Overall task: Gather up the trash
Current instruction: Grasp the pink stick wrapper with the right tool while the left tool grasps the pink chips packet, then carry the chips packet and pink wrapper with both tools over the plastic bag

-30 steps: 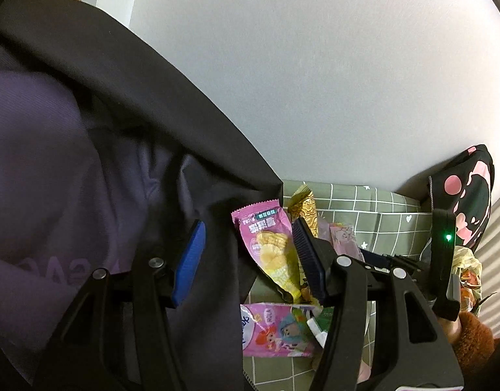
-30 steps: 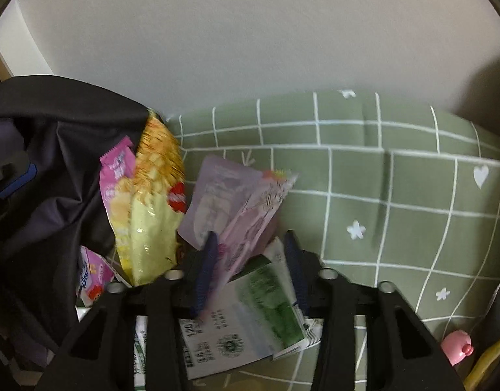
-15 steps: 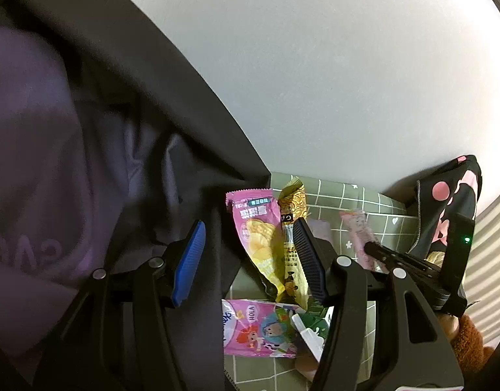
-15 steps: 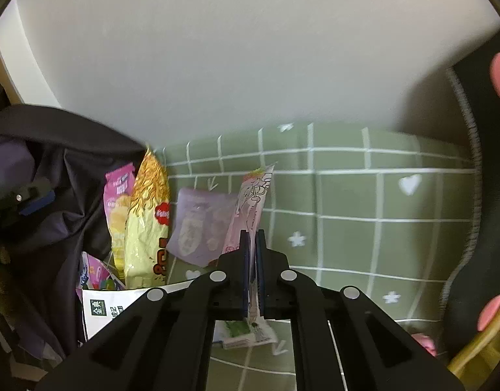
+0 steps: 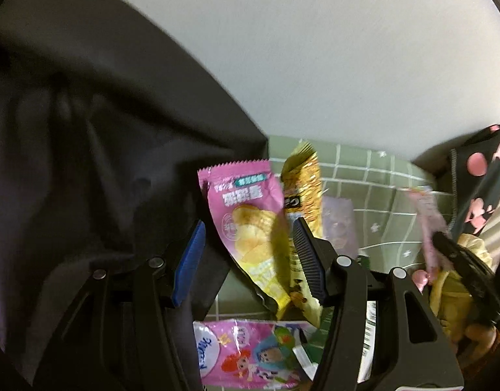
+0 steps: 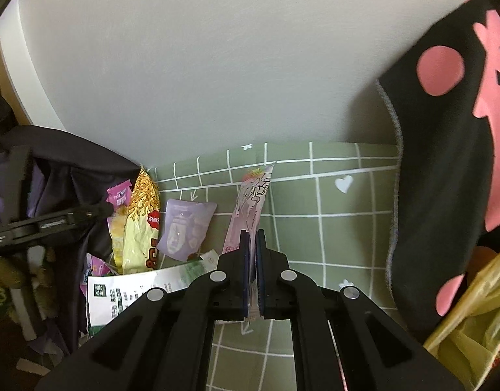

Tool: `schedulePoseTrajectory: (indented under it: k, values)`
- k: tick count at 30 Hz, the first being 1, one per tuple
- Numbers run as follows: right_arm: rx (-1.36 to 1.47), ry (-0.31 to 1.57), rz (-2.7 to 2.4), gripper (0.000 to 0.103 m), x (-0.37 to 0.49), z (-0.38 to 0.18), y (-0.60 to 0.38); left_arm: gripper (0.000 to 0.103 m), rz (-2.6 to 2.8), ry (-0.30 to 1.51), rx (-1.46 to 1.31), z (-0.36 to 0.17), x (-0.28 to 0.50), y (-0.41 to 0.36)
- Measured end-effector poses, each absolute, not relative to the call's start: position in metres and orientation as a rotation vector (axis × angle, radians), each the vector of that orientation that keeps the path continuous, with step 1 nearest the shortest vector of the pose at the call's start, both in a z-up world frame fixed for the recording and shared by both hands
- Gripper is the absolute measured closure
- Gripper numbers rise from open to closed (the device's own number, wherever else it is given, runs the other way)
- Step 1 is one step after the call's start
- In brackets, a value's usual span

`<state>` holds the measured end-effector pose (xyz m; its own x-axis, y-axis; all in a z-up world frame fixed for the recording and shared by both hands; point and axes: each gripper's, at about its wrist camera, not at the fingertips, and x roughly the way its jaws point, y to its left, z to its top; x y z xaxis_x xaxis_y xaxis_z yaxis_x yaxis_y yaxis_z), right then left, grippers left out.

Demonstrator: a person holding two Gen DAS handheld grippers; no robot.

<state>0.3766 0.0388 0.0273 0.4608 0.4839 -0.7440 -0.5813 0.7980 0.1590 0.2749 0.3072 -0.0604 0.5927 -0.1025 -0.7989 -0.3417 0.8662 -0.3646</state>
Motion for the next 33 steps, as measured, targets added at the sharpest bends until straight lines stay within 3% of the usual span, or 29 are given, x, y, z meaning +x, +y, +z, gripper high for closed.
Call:
schedulePoseTrajectory:
  k: [3,5,10,33]
  values:
    - [-0.130,0.872,0.647,0.097,0.374,0.027,0.032,0.053,0.145,0.976,-0.539,-0.075,0.282,0.305]
    - [-0.131,0.874,0.642,0.097,0.372,0.025,0.028,0.071,0.139,0.996,-0.540,-0.081,0.286,0.302]
    - [-0.120,0.872,0.629,0.097,0.366,0.025,0.021,0.097,0.112,1.002,-0.519,-0.082,0.292,0.290]
    - [-0.127,0.744,0.658,0.097,0.330,0.056,0.014,0.101,0.003,0.728,-0.411,0.032,0.244,0.255]
